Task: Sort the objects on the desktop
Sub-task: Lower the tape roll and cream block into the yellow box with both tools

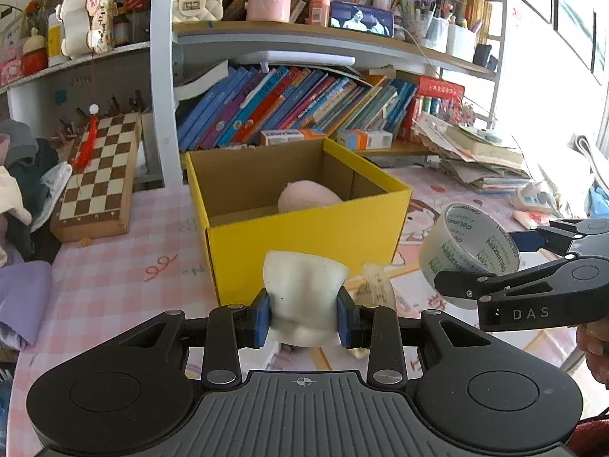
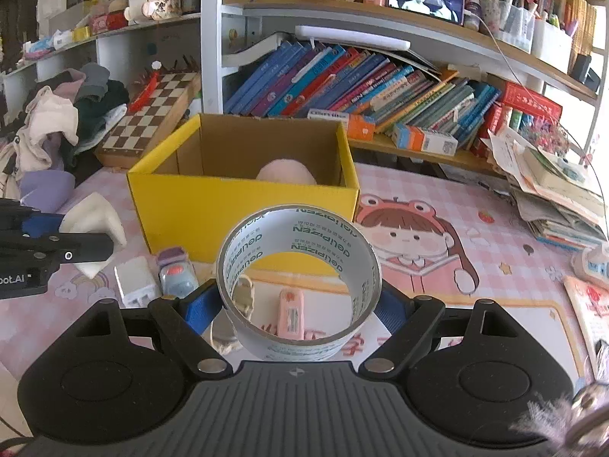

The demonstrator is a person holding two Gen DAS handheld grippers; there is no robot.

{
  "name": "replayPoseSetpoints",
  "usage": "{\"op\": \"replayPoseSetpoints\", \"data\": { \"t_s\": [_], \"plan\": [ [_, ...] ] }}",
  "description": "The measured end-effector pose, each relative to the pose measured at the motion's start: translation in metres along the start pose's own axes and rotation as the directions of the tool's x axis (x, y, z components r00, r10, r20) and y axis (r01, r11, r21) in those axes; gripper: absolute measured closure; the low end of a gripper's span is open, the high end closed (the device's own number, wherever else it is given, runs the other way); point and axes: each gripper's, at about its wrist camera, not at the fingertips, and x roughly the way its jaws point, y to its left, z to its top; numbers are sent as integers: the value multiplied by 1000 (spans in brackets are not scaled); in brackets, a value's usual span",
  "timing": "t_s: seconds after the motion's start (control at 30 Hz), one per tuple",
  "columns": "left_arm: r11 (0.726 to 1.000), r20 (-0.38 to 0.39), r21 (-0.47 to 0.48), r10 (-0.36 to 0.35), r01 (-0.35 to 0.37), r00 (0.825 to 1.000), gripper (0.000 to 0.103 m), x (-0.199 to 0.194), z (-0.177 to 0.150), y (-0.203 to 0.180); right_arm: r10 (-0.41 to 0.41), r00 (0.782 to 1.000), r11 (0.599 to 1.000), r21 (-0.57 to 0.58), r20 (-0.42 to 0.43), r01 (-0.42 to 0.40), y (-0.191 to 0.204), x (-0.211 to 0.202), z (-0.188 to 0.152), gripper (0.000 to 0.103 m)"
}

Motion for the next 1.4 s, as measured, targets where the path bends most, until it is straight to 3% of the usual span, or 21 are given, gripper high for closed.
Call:
{"op": "replayPoseSetpoints", "data": {
  "t_s": [0.37,0.83,1.4],
  "plan": [
    [1000,42,3,23,-23,999,71,16,27,-5,53,996,998,-37,65,-51,-16,15,35,20],
    [994,74,26,105,-107,992,71,42,67,9,148,981,985,-111,123,-135,-30,58,93,20],
    [984,7,109,139,-139,990,71,107,95,21,241,964,940,-276,113,-203,-22,143,166,20]
  ]
}}
